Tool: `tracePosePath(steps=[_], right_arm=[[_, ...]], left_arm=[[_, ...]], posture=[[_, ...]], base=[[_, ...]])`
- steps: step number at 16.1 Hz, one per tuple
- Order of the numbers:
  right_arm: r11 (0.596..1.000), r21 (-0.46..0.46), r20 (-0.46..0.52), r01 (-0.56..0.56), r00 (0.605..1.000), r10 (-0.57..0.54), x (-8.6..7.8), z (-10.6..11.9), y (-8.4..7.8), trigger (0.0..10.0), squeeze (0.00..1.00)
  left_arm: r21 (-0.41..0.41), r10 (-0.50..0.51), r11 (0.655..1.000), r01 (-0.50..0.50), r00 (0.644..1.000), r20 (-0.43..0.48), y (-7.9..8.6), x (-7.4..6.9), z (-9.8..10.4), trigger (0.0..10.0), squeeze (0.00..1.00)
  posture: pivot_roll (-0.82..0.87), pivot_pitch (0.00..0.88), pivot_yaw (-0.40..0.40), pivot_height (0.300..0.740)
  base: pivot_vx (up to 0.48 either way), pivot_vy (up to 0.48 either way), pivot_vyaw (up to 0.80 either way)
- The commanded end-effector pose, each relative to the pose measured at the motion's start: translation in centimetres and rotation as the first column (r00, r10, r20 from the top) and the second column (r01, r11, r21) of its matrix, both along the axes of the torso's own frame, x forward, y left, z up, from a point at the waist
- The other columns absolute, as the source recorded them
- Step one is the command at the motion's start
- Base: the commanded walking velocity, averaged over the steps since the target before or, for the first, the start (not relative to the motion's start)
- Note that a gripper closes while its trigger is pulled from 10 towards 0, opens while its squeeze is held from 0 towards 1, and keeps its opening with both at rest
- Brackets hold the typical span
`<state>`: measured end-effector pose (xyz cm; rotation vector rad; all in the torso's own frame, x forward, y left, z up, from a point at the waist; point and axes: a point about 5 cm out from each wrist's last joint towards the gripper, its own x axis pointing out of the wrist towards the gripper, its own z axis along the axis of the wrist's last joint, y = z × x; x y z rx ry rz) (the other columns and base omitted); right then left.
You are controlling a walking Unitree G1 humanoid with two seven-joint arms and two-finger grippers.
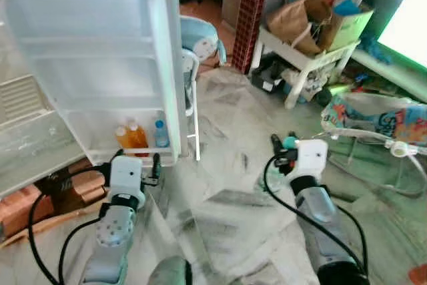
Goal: Restocking fridge
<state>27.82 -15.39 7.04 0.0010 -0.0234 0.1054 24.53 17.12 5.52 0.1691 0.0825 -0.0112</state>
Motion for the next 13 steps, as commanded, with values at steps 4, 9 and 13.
tracePosePath(steps=[4, 9, 13], right_arm=[[1.000, 0.003, 0.031, -0.012, 0.999, 0.012, 0.25, 0.49, 0.21, 10.0, 0.00], [1.000, 0.006, 0.040, -0.009, 0.999, 0.008, 0.38, 0.66, 0.15, 10.0, 0.00], [1.000, 0.007, 0.043, -0.008, 0.999, 0.008, 0.49, 0.76, 0.15, 10.0, 0.00]], left_arm=[[0.030, -0.005, 1.000, 0.005, 1.000, -0.002, 0.38, 0.27, 0.12, 10.0, 0.00], [0.032, -0.005, 0.999, 0.005, 1.000, 0.005, 0.21, 0.40, 0.32, 10.0, 0.00], [0.032, 0.000, 0.999, 0.000, 1.000, 0.005, 0.17, 0.48, 0.37, 10.0, 0.00]], posture=[[0.18, 0.058, -0.053, 0.740], [0.18, 0.061, -0.051, 0.740], [0.18, 0.070, -0.052, 0.740]], base=[[0.000, 0.480, 0.33], [0.000, 0.480, 0.36], [0.000, 0.480, 0.00]])
